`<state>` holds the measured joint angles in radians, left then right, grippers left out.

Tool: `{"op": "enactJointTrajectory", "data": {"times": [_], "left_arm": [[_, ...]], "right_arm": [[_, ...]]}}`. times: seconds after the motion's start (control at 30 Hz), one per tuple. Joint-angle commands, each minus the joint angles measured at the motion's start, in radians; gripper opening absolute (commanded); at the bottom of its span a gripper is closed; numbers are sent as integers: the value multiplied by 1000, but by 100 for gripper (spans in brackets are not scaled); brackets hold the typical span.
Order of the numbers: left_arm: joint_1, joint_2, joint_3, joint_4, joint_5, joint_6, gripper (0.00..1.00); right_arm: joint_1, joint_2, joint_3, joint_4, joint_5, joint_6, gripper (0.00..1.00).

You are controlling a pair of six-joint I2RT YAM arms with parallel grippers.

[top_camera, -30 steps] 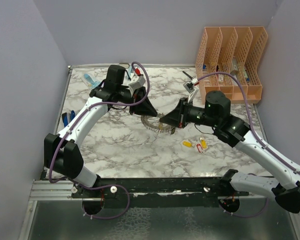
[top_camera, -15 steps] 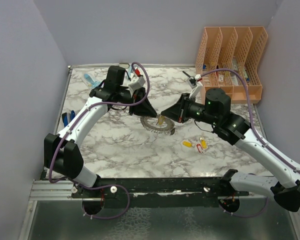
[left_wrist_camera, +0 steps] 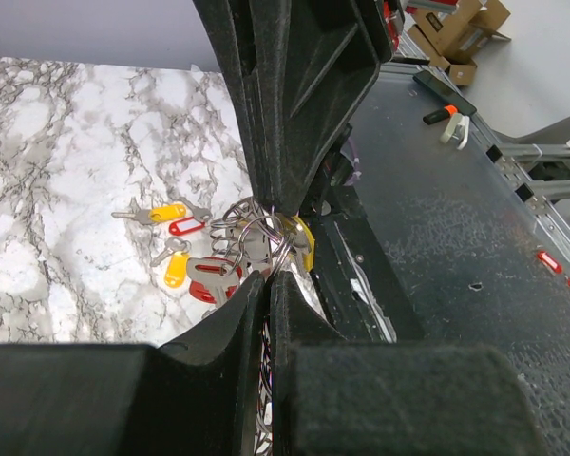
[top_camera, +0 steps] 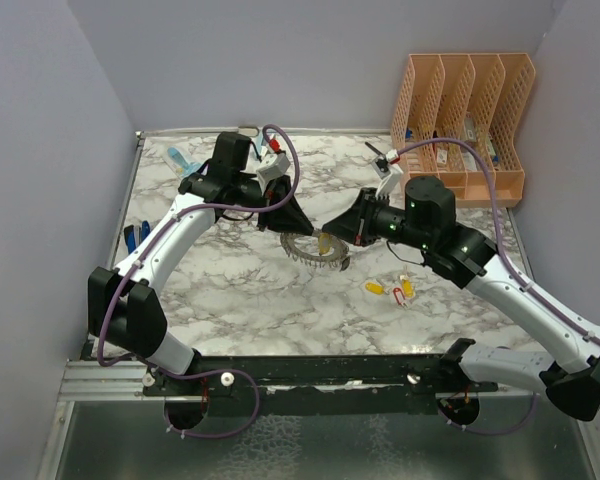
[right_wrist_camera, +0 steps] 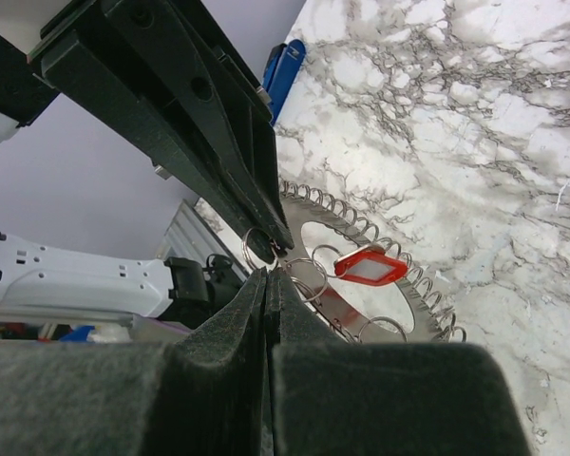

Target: Put the keys on the keyring

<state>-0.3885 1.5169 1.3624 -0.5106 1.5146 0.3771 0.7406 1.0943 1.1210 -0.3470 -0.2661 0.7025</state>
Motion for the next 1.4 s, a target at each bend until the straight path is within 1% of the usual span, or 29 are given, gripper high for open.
{"op": "enactJointTrajectory", "data": {"times": [0.0,0.83,1.17,1.37], "left_arm": [[-6,-30,38,-15,145,24,0],[-12,-21,52,-49,142,60,0],[-11,-20,58,-57,129,69,0],[-12,-23,46,-71,84,94,0]], "right_arm": [[6,16,7,12,18,0,1],[18,29,-55,80,-7,58,1],[23,7,-69,54,9,78,1],[25,-19,-66,36,20,86,1]]}}
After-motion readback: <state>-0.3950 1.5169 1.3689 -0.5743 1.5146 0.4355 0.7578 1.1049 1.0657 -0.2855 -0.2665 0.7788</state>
